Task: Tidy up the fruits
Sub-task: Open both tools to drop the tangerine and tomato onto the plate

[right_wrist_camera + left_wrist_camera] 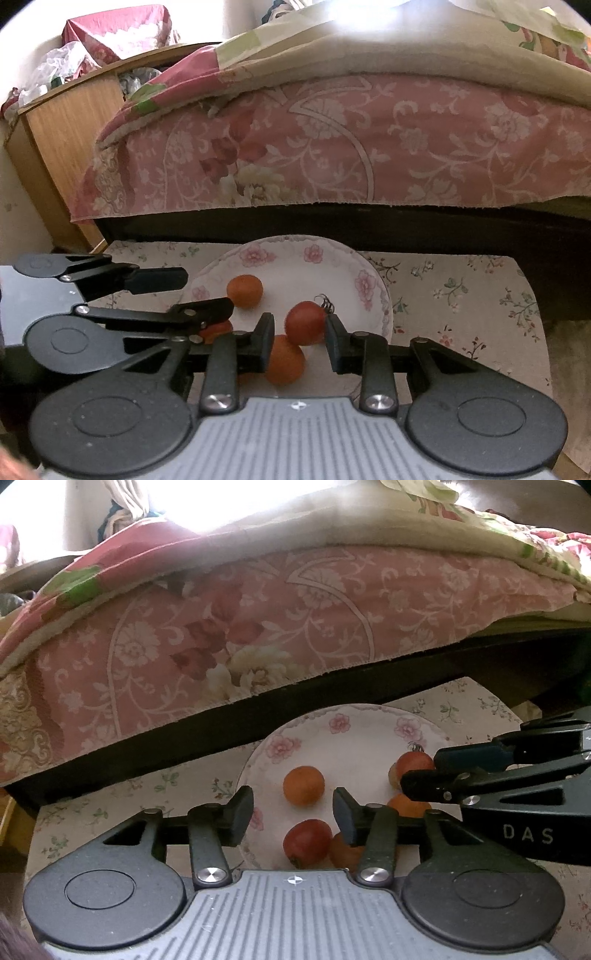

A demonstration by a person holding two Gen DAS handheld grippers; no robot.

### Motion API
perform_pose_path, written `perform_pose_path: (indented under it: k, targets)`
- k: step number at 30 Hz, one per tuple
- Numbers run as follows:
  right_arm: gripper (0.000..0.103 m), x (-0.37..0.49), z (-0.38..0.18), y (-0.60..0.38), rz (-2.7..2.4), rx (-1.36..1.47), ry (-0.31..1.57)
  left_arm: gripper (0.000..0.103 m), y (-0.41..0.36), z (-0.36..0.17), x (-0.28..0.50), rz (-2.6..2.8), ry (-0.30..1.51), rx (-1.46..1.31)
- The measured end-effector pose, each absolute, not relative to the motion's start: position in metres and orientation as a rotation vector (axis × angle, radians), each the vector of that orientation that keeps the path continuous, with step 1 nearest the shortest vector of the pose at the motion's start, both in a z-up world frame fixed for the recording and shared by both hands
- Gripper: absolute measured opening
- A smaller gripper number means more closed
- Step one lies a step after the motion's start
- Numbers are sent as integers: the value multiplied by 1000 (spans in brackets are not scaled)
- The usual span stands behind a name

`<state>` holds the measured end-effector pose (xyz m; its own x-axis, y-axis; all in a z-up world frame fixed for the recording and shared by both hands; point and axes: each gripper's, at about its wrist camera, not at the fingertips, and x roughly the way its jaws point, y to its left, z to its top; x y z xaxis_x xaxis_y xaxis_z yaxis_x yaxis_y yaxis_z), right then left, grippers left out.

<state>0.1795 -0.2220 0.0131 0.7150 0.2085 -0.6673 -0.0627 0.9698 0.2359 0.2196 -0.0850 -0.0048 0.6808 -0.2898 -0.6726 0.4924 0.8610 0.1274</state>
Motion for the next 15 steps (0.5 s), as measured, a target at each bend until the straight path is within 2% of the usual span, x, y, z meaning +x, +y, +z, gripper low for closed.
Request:
perform_pose_path:
  k: [15]
  targets:
    - [34, 168, 23, -219, 166, 199, 734, 60, -76, 3, 208, -443, 684, 312]
